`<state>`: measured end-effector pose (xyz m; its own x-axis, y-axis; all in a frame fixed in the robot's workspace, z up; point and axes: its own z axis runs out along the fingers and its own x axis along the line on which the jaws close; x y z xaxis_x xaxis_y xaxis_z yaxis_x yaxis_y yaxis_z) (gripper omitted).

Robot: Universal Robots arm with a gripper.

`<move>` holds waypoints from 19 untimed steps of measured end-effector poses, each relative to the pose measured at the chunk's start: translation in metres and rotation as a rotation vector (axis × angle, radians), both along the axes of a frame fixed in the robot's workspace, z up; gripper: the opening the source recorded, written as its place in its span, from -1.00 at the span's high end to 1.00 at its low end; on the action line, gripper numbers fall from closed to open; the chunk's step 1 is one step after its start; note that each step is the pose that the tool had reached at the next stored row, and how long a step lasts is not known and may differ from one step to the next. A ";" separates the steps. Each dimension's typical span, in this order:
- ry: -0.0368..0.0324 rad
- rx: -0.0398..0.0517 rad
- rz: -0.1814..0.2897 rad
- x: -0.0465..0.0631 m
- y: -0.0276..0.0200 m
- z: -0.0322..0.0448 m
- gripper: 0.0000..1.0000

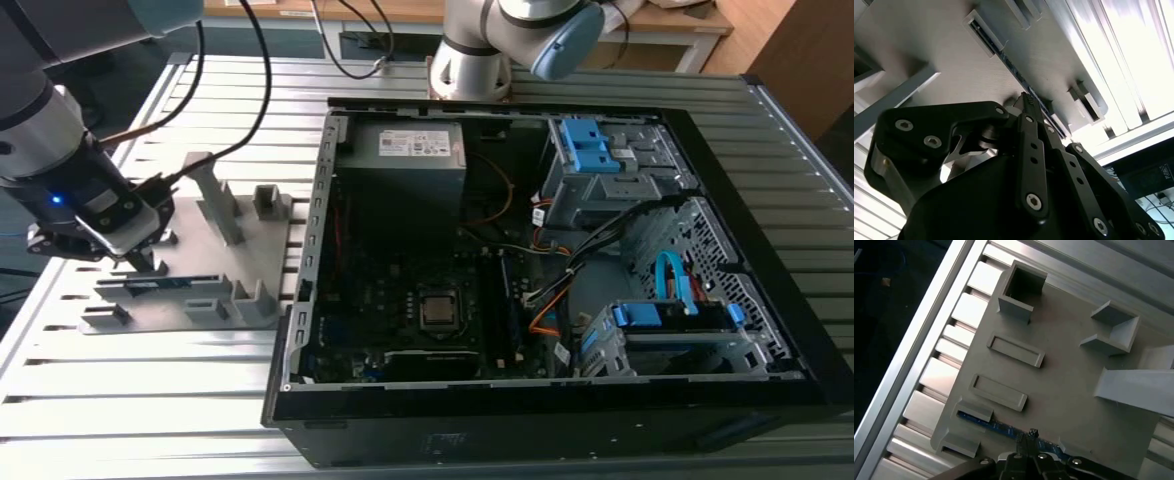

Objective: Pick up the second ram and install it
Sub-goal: 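Pick up the second ram and move it above second insertion slot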

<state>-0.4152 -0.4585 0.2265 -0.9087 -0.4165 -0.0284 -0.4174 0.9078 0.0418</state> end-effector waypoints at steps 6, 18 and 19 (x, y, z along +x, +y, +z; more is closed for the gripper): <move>0.0000 0.0000 0.035 0.000 0.0000 0.0000 0.80; -0.0001 0.0000 0.111 0.000 0.0000 -0.0001 0.80; -0.0001 0.0000 0.117 0.000 0.0000 -0.0001 0.80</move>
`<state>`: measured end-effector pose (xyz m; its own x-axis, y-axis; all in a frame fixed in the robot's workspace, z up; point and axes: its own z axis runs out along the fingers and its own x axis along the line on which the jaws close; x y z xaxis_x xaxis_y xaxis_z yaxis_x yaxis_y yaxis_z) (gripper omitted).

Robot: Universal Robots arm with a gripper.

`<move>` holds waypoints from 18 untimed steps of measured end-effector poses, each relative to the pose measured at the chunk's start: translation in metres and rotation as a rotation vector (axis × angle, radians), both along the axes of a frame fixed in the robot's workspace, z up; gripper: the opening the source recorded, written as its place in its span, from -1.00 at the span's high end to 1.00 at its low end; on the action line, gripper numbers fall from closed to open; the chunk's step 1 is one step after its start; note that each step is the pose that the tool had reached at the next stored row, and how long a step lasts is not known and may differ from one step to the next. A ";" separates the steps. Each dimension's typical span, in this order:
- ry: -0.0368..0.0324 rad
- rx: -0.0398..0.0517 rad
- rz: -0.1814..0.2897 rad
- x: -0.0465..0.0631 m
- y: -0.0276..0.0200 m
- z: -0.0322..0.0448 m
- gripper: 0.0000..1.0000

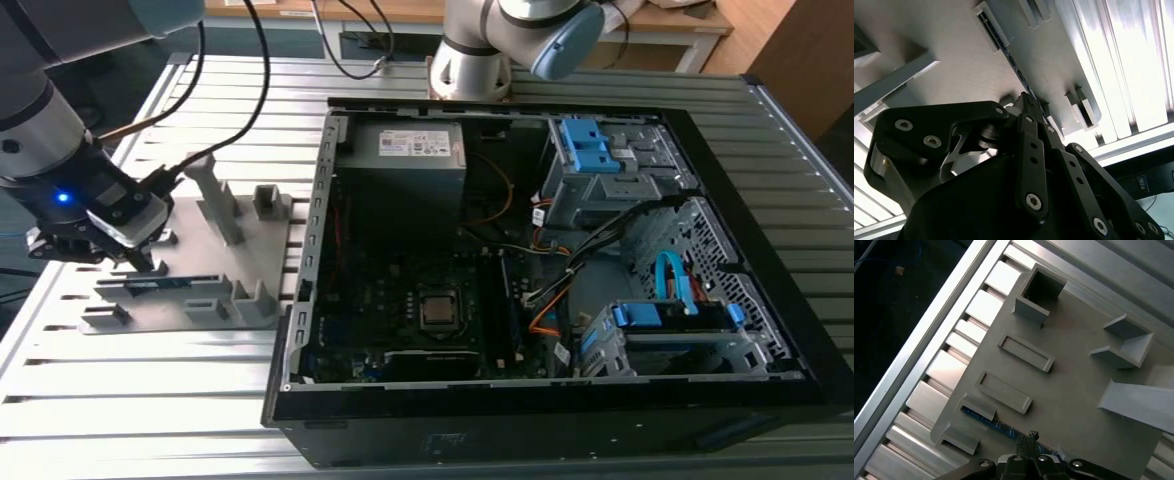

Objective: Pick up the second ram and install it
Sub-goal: 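Pick up the second ram and move it above second insertion slot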

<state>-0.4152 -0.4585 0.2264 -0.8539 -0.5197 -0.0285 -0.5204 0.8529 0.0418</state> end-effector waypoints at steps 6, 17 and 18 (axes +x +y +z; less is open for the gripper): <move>0.0001 0.0000 0.033 0.000 0.0000 0.0000 0.80; 0.0001 0.0000 0.093 0.000 0.0000 0.0000 0.80; 0.0001 0.0000 0.099 0.000 0.0000 0.0000 0.80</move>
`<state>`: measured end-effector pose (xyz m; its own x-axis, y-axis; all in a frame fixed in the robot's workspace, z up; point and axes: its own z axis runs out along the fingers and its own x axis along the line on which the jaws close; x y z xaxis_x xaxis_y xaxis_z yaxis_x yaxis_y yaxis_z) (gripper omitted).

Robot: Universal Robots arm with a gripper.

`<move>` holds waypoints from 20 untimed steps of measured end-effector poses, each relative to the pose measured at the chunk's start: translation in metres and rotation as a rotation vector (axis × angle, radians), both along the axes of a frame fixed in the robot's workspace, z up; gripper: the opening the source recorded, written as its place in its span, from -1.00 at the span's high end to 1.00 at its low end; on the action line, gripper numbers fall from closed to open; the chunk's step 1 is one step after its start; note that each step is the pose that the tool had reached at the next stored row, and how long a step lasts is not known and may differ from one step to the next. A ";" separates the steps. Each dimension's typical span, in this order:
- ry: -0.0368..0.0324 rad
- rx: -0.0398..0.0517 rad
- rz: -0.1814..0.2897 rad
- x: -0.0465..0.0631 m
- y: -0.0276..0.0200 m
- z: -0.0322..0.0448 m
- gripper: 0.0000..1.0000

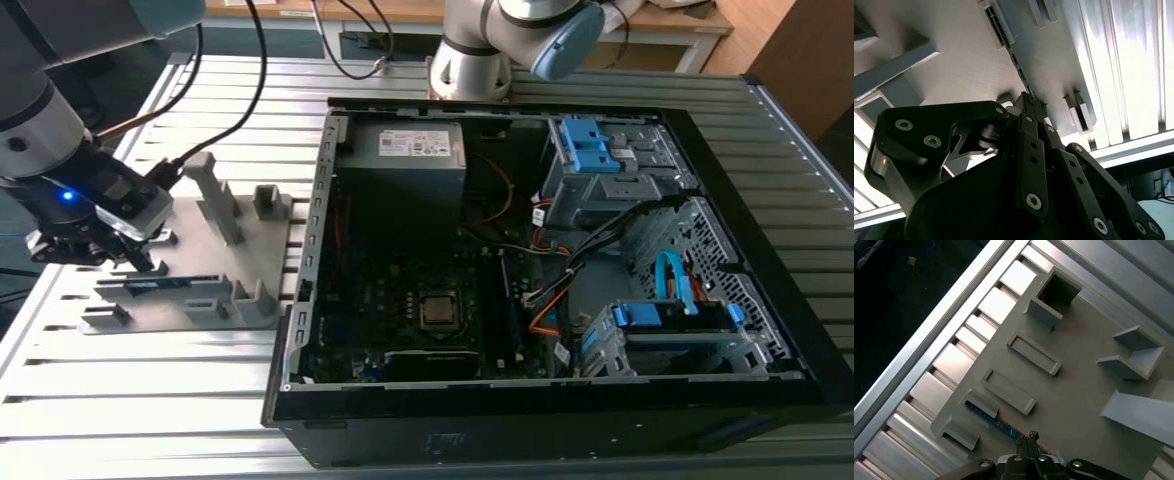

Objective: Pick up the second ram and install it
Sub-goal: 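Pick up the second ram and move it above second insertion slot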

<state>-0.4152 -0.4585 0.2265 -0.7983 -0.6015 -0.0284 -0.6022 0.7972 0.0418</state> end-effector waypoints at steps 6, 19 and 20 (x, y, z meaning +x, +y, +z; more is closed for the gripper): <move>0.0000 0.0001 0.040 0.000 0.0000 0.0000 0.80; 0.0000 0.0000 0.123 0.000 0.0000 0.0000 0.80; 0.0000 0.0000 0.130 0.000 0.0000 0.0000 0.80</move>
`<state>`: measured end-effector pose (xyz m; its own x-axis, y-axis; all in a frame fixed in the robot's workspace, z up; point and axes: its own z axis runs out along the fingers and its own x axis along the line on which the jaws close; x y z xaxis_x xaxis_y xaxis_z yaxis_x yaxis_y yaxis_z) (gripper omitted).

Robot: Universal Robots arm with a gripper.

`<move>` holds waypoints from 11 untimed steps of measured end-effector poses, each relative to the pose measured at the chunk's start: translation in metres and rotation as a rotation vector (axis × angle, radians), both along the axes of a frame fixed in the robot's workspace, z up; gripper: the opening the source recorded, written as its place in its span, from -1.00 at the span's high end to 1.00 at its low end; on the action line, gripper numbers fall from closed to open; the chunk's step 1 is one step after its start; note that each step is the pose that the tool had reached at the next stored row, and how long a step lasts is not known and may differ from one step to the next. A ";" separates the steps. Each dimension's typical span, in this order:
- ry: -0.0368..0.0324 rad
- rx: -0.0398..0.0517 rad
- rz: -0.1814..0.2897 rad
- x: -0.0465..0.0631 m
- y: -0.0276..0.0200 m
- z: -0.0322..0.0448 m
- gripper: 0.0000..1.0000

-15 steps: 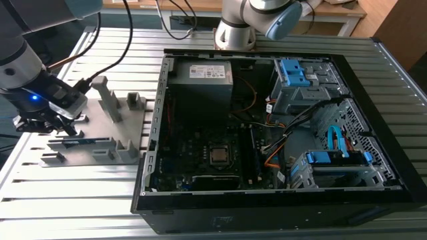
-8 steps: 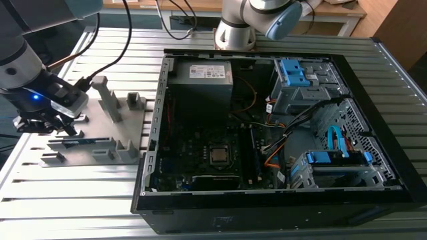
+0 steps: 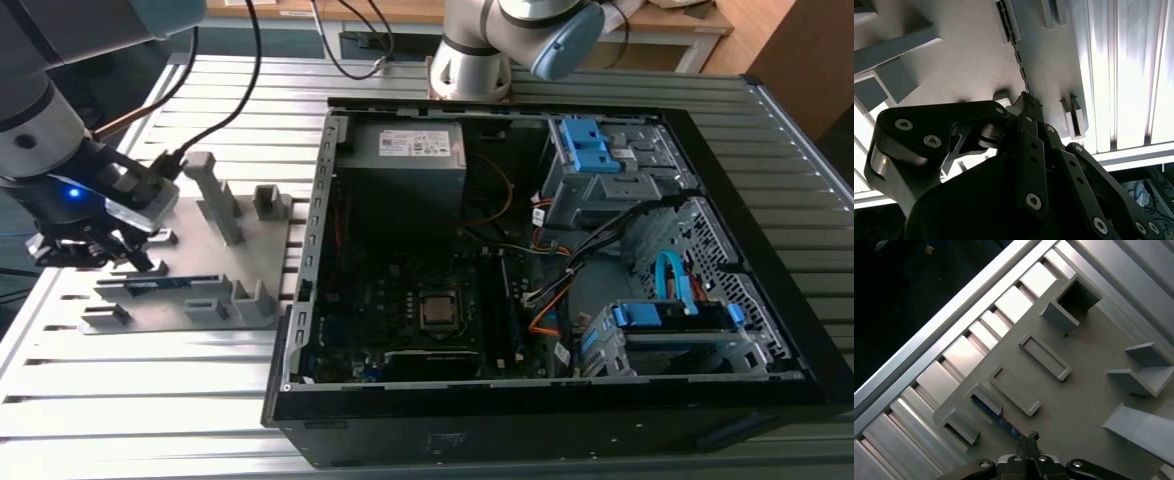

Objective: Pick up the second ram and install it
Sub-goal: 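Pick up the second ram and move it above second insertion slot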

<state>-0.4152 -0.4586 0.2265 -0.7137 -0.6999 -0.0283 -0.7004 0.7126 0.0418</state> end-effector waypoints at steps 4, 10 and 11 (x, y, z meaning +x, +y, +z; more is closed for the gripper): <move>0.0000 0.0000 0.026 0.000 0.0000 0.0000 0.80; 0.0000 0.0001 0.068 0.000 0.0000 0.0000 0.80; 0.0000 0.0001 0.075 0.000 0.0000 0.0000 0.80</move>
<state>-0.4152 -0.4585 0.2265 -0.6590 -0.7516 -0.0284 -0.7520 0.6578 0.0418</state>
